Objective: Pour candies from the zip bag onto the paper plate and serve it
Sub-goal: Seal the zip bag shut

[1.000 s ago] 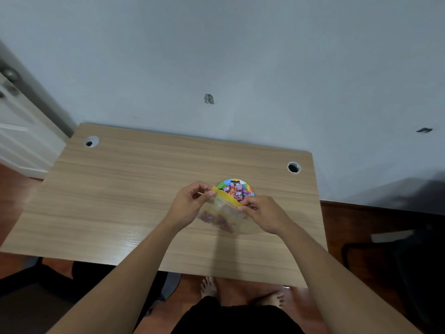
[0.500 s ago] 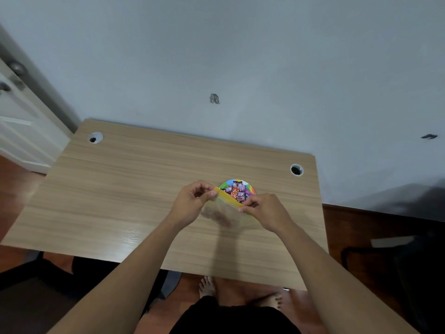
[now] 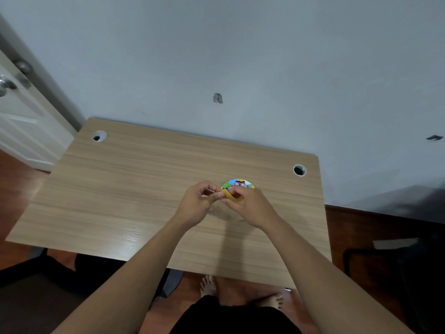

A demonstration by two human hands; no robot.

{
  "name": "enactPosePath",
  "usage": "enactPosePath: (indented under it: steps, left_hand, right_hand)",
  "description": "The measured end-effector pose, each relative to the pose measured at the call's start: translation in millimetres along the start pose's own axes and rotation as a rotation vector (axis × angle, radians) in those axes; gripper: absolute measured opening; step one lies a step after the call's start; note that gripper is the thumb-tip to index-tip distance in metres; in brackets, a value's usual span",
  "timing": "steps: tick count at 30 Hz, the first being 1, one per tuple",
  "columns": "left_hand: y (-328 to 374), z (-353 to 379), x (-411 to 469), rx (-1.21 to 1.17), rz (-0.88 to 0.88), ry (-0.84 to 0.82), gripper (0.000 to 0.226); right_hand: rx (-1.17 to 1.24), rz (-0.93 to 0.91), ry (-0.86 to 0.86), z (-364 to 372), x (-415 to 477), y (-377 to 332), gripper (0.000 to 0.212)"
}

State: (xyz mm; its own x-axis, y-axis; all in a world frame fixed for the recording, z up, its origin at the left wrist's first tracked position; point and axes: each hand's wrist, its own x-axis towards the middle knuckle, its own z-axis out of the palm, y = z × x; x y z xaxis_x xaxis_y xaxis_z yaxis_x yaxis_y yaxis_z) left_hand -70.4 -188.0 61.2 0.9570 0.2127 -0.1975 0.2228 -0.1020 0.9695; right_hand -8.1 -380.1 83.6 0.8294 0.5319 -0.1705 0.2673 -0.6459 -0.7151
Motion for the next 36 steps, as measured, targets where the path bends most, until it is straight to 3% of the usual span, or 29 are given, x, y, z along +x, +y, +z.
enactPosePath:
  steps: [7, 11, 21, 36]
  left_hand:
    - [1.0, 7.7, -2.3, 0.217, 0.079, 0.156, 0.027]
    - [-0.1, 12.1, -5.7, 0.322, 0.120, 0.207, 0.016]
    - [8.7, 6.1, -8.1, 0.359, 0.123, 0.261, 0.018]
    - [30.9, -18.2, -3.0, 0.389, 0.177, 0.398, 0.025]
  right_hand:
    - [0.055, 0.009, 0.038, 6.8, 0.5, -10.1, 0.015]
    - [0.040, 0.034, 0.047, 10.2, 2.5, -11.3, 0.015]
    - [0.001, 0.007, 0.085, 13.7, 8.9, -11.2, 0.032]
    - [-0.034, -0.023, 0.101, 8.4, 4.7, -6.0, 0.017]
